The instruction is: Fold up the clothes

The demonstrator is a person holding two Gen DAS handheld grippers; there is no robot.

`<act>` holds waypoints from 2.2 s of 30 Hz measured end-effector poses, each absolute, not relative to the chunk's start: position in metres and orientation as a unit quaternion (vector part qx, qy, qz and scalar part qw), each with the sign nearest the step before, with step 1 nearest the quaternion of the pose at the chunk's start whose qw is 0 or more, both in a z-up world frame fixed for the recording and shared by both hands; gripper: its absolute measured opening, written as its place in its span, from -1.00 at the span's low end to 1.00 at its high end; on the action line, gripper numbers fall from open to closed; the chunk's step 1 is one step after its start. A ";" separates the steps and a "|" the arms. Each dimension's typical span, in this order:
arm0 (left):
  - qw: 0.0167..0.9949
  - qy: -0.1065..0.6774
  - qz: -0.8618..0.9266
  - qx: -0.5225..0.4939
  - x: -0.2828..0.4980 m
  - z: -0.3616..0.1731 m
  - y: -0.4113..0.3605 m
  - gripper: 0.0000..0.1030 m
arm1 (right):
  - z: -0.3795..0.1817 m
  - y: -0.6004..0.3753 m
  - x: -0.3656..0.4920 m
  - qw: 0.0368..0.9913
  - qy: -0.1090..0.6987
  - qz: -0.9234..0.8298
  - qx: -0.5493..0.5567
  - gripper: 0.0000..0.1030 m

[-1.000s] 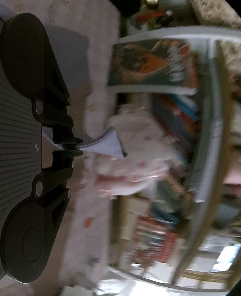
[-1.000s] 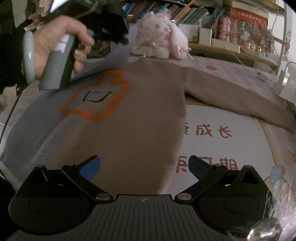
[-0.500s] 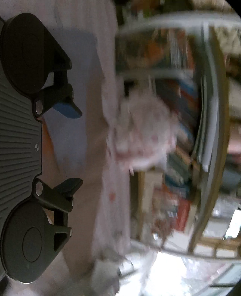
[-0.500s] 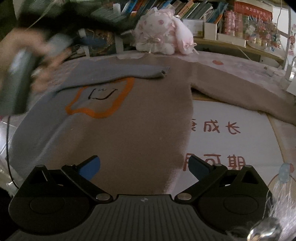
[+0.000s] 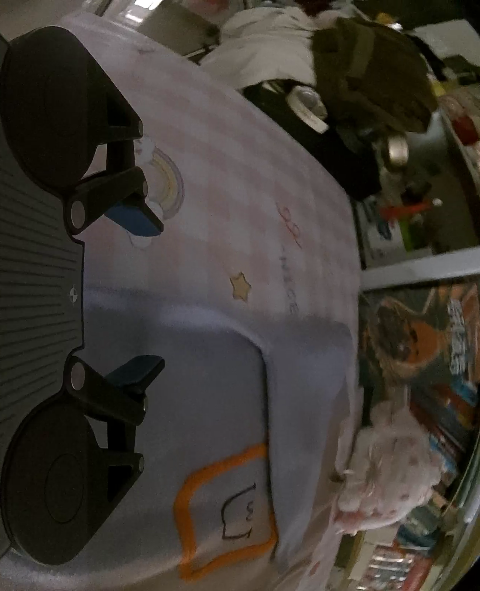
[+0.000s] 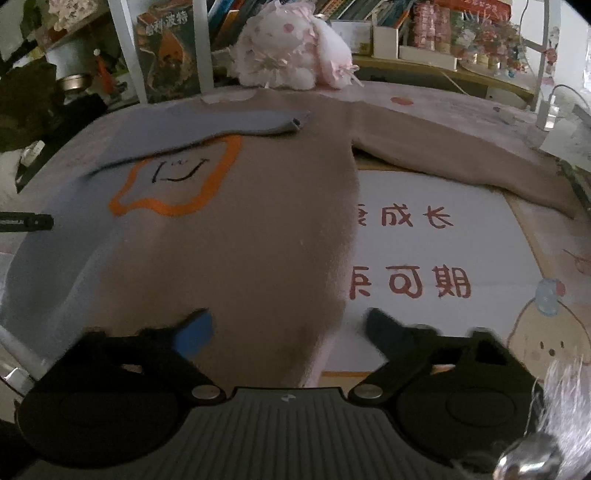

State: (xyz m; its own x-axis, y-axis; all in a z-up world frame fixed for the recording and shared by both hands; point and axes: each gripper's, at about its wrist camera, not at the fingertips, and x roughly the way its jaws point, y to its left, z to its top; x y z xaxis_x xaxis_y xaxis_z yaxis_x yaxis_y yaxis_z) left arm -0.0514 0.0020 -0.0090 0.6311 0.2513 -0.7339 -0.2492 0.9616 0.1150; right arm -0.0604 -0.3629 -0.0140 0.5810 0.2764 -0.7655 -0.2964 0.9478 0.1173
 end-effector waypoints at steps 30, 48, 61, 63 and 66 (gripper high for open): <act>0.908 0.398 0.044 -0.124 -0.042 -0.015 0.081 -0.89 | -0.014 -0.307 -0.066 0.912 0.401 0.078 -0.016 -0.73; 0.938 0.343 0.027 -0.041 -0.069 0.013 0.072 0.51 | 0.006 -0.306 -0.090 0.923 0.384 0.009 0.028 0.45; 0.945 0.317 -0.026 0.079 -0.080 0.013 0.021 0.91 | 0.017 -0.317 -0.112 0.921 0.386 -0.053 -0.001 0.82; 0.942 0.319 -0.031 0.096 -0.082 0.009 0.014 0.91 | 0.016 -0.321 -0.114 0.920 0.387 -0.061 -0.002 0.90; 0.939 0.326 -0.031 0.103 -0.083 0.006 0.010 0.91 | 0.013 -0.328 -0.113 0.918 0.390 -0.071 0.002 0.90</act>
